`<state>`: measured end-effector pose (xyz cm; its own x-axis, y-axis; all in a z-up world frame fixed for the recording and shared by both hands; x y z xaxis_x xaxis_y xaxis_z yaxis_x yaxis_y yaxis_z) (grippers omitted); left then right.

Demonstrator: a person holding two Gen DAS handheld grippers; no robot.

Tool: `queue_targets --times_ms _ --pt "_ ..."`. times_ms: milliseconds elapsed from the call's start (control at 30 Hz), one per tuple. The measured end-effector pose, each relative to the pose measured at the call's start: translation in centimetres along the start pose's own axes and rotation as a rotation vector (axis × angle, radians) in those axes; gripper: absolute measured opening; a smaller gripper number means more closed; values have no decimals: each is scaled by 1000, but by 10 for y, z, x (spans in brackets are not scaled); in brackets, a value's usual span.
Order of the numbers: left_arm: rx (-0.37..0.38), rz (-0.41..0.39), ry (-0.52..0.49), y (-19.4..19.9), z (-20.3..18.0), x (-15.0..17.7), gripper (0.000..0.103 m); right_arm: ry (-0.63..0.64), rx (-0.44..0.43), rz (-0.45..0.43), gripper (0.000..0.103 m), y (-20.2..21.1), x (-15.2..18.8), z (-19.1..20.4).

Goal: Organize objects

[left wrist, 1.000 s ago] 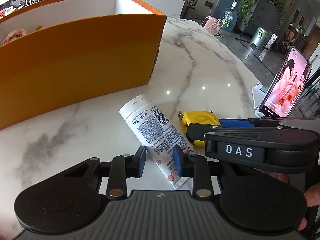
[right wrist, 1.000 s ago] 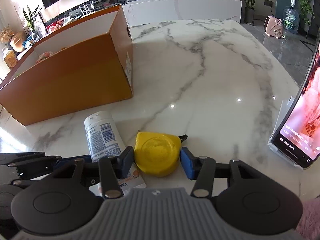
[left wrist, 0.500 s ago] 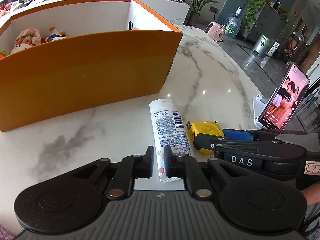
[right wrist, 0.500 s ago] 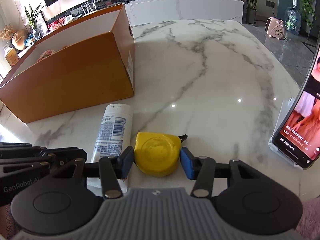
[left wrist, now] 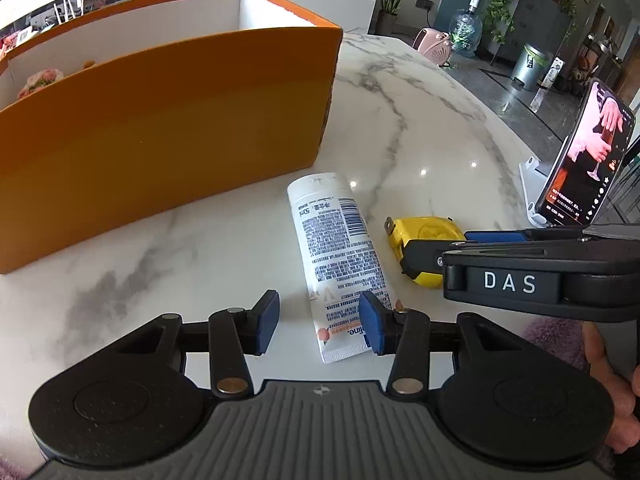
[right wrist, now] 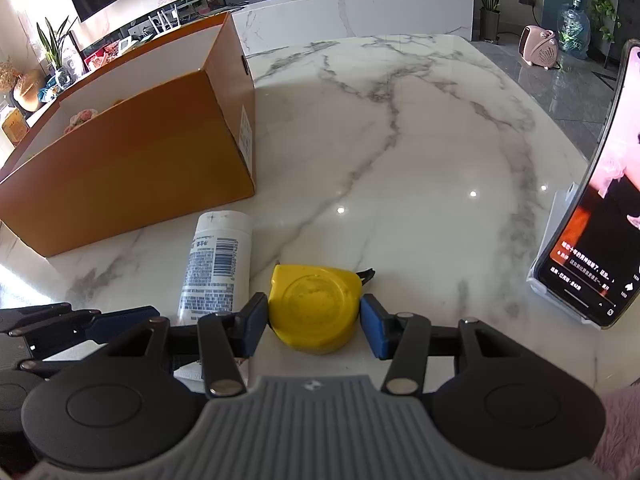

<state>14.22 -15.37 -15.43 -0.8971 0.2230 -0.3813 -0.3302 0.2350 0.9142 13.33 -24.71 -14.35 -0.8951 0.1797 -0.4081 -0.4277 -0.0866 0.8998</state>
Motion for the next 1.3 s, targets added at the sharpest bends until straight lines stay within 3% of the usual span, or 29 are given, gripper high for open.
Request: queue_targets --times_ms 67,100,200,267,300,400,633,767,933,1033,1200,1300 --pt "8 5 -14 0 -3 0 45 1 0 0 53 0 1 1" --pt "24 9 -17 0 -5 -1 33 0 0 0 53 1 1 1" --pt "29 15 -6 1 -4 -1 25 0 0 0 53 0 1 1" --pt "29 10 -4 5 -2 0 12 0 0 0 53 1 1 1" --pt "25 3 -8 8 -1 -1 0 0 0 0 53 1 1 1" --pt "2 2 -13 12 5 1 0 3 2 -1 53 1 1 1" --pt "40 -25 26 24 11 -3 0 5 -6 1 53 0 0 2" --pt "58 -38 73 22 10 -14 10 -28 13 -11 53 3 -1 -3" --pt "47 -39 104 10 6 -24 36 -60 16 -6 53 3 0 -9" --pt "52 -37 139 2 7 -29 45 -90 21 -6 53 4 -1 -14" --pt "47 -36 191 -8 8 -41 49 -122 17 -6 53 3 -3 -20" --pt "46 -33 216 -13 9 -47 57 -136 19 -8 53 4 -3 -22"
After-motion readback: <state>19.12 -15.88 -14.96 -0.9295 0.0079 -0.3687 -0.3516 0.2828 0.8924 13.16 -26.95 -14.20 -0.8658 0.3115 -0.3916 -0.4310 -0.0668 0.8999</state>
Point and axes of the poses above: each gripper's, at about its wrist camera, not at the fingertips, and y roughly against the way its jaws point, z to its left, x to its underside, the point moved 8 cm from there along -y, roughly the way its jaws point, and after that the axes turned 12 degrees about z, right-handed, at the moved point
